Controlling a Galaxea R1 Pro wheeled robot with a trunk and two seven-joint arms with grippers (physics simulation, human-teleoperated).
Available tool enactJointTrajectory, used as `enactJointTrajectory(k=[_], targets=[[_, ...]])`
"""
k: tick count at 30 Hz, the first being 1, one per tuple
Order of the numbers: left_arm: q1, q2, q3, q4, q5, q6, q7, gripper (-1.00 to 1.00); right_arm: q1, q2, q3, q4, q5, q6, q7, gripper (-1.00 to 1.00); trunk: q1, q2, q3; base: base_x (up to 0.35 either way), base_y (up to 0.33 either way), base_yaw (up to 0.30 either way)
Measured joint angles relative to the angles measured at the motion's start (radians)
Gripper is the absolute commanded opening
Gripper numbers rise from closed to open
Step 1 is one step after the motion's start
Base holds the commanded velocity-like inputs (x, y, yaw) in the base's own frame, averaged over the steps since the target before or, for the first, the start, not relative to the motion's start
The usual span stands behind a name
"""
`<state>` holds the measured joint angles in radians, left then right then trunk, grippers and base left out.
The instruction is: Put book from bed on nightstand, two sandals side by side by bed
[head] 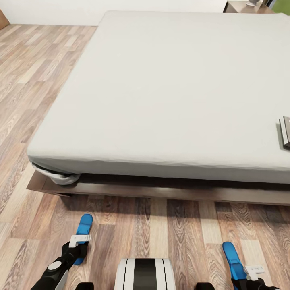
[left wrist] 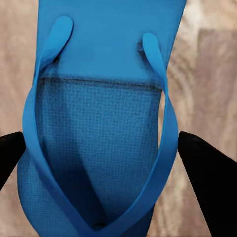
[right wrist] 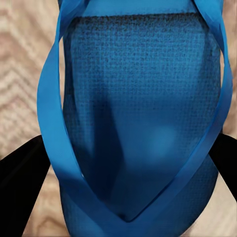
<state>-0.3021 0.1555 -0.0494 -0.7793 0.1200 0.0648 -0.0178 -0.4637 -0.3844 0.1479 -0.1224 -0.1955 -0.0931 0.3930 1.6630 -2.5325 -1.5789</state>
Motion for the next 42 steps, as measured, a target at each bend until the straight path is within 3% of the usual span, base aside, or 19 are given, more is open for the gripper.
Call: enactJointTrajectory(k=[15,21,29,42], targets=[[0.000,0.000,0.000,0.000,0.000,-0.001,0.000,-1.00,0.001,0.000,0.000,0.000,0.000,0.000,0.000,-1.00,0.000,0.000,0.000,0.006,0.004,0.000],[0.000,0.000,0.000,0.000,0.000,-0.001,0.000,-1.00,0.000,0.000,0.000,0.000,0.000,-0.003,0.002,-1.00,0.002,-0.001,-0.015,0.000,0.000,0.000],[0.000,0.000,0.000,0.000,0.000,-0.001,0.000,-1.00,0.002,-0.001,-0.002,0.000,-0.006,-0.173,0.007,-1.00,0.002,-0.001,-0.015,0.000,0.000,0.000],[0.000,0.000,-0.001,0.000,0.000,-0.001,0.000,-1.00,0.002,-0.004,-0.004,-0.013,-0.007,-0.229,0.002,-1.00,0.002,-0.001,-0.015,0.000,0.000,0.000]])
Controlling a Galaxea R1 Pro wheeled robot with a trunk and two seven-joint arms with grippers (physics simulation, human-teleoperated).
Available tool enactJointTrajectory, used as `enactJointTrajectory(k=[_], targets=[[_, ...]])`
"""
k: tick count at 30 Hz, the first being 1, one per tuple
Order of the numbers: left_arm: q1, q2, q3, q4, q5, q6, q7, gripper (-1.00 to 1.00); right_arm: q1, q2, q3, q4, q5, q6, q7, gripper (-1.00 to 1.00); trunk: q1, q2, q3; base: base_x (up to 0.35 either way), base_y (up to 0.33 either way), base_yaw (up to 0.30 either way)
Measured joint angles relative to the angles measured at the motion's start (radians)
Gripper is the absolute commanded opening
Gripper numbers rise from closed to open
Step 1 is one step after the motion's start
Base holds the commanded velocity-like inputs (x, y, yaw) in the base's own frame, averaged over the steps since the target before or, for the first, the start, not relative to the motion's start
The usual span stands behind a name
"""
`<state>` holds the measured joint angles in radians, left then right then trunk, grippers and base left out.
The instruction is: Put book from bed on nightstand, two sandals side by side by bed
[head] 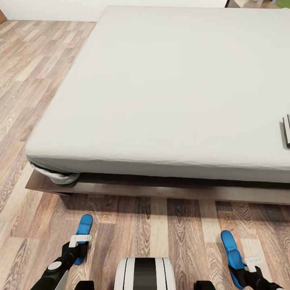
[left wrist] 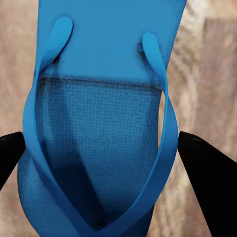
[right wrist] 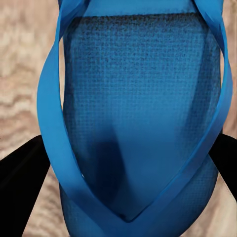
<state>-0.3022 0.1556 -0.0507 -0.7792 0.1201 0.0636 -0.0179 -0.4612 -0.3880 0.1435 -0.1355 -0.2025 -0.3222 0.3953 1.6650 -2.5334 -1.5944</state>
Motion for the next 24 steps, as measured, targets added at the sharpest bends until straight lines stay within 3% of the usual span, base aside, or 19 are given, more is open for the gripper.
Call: enactJointTrajectory(k=[8,12,15,24], targets=[[0.000,0.000,0.000,0.000,0.000,0.000,0.000,-1.00,0.000,-0.001,-0.007,-0.002,0.000,-0.019,-0.006,-1.00,0.000,0.000,0.000,0.000,0.000,0.000],[0.000,0.000,0.000,0.000,0.000,0.000,0.000,-1.00,0.000,-0.001,-0.006,-0.003,-0.003,-0.172,-0.003,-1.00,0.000,0.000,0.000,0.000,0.000,0.000],[0.000,0.000,0.000,0.000,0.000,0.000,0.000,-1.00,0.000,-0.004,-0.003,0.001,-0.002,-0.239,0.000,-1.00,0.000,0.000,0.000,0.000,0.000,0.000],[0.000,0.000,0.000,0.000,0.001,0.001,0.000,-1.00,0.000,-0.005,-0.001,0.009,-0.002,-0.263,-0.002,-1.00,0.000,0.000,0.000,0.000,0.000,0.000]])
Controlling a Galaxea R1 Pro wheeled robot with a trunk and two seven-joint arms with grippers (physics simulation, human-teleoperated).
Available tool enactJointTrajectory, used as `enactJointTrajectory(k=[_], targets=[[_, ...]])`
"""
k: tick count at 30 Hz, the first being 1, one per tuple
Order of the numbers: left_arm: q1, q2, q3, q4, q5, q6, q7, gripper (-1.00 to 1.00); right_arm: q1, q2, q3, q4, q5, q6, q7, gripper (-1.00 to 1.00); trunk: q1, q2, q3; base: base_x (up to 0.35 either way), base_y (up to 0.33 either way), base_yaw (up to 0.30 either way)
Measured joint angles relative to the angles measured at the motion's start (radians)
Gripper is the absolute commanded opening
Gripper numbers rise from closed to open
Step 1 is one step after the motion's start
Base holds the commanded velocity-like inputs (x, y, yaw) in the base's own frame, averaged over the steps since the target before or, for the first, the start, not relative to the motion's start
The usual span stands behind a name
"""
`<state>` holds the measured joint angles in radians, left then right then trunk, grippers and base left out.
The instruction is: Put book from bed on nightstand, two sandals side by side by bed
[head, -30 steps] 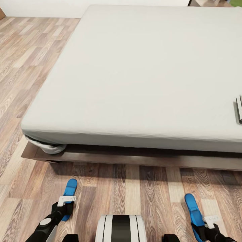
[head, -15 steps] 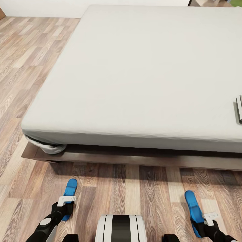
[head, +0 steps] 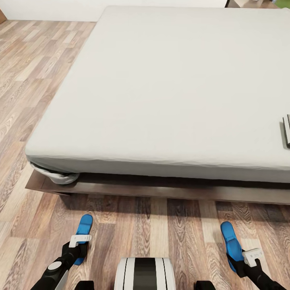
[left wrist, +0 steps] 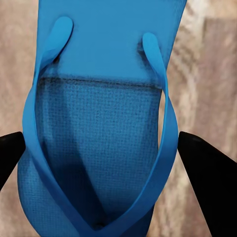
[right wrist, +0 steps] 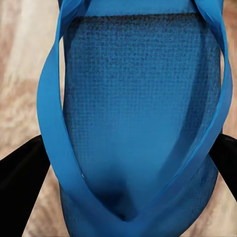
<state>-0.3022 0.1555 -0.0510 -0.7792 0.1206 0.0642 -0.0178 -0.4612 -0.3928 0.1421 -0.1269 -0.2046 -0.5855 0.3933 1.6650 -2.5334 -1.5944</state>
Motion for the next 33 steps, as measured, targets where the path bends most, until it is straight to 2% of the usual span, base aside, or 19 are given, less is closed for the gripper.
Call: enactJointTrajectory(k=[3,12,18,27,31,33], targets=[[0.000,0.000,0.000,0.000,0.000,0.000,0.000,-1.00,0.000,0.001,0.001,0.000,0.000,0.000,-0.001,-1.00,0.001,0.000,-0.008,0.000,0.000,0.000],[0.000,0.000,0.000,0.000,0.000,-0.001,0.000,-1.00,0.000,0.001,0.000,0.000,0.001,0.001,-0.001,-1.00,0.001,0.000,-0.008,0.000,0.000,0.000],[0.000,0.000,0.000,0.000,0.000,-0.001,0.000,-1.00,0.000,0.001,0.001,0.000,0.001,0.002,-0.001,-1.00,0.004,-0.002,-0.031,0.000,0.000,0.000],[0.000,0.000,0.000,0.000,0.000,-0.001,0.000,-1.00,0.000,0.001,0.000,0.000,0.001,0.002,-0.001,-1.00,0.004,-0.002,-0.031,0.000,0.000,0.000],[0.000,0.000,0.000,0.000,0.000,-0.001,0.000,-1.00,0.000,0.001,0.001,0.000,0.001,0.002,-0.001,-1.00,0.005,-0.003,-0.046,0.000,0.000,0.000],[0.000,0.000,0.000,0.000,-0.001,-0.001,0.000,-1.00,0.000,0.001,0.000,0.000,0.000,0.002,-0.001,-1.00,0.005,-0.003,-0.046,0.000,0.000,0.000]])
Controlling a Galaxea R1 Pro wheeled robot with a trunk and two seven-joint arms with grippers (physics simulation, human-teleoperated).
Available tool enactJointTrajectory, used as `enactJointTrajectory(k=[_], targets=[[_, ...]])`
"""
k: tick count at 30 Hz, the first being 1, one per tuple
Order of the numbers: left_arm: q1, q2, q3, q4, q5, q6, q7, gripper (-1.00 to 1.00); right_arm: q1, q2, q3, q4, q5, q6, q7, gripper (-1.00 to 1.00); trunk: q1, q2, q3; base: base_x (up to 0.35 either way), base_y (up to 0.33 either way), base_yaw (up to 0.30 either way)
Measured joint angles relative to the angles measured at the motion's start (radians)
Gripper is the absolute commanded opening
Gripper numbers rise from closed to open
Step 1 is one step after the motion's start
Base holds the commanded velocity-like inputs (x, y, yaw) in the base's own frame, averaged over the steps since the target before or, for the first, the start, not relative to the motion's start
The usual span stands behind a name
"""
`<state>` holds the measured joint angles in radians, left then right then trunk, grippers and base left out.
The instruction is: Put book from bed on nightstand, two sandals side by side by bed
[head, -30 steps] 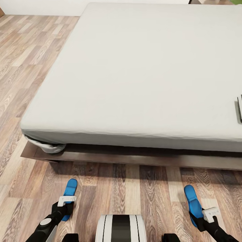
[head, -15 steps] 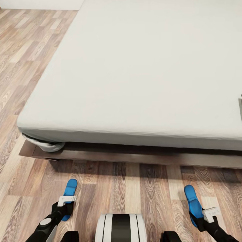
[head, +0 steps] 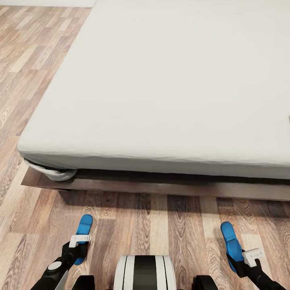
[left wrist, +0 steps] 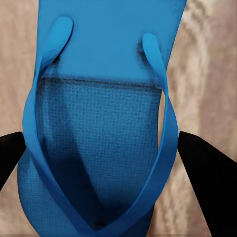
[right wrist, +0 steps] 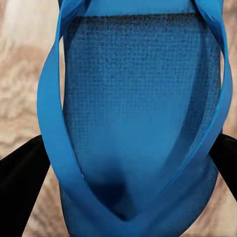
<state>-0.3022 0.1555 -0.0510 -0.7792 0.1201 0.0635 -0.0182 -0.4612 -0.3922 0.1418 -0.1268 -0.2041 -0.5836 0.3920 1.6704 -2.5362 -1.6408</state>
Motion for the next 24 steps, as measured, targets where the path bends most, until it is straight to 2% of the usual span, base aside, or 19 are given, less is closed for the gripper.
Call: enactJointTrajectory(k=[13,18,24], targets=[[0.000,0.000,0.000,0.000,0.000,0.000,0.000,-1.00,0.000,0.001,0.000,0.000,0.000,0.000,0.000,-1.00,0.000,0.000,0.000,0.001,0.000,0.000],[0.000,0.000,0.000,0.000,0.000,0.000,0.000,-1.00,0.000,0.002,0.000,0.000,0.000,0.000,-0.001,-1.00,0.000,0.000,0.000,0.177,0.065,0.000],[0.000,0.000,0.000,0.000,0.000,-0.001,0.000,-1.00,0.000,0.002,0.000,0.000,0.000,0.000,-0.001,-1.00,0.000,0.000,0.000,0.023,0.008,0.000]])
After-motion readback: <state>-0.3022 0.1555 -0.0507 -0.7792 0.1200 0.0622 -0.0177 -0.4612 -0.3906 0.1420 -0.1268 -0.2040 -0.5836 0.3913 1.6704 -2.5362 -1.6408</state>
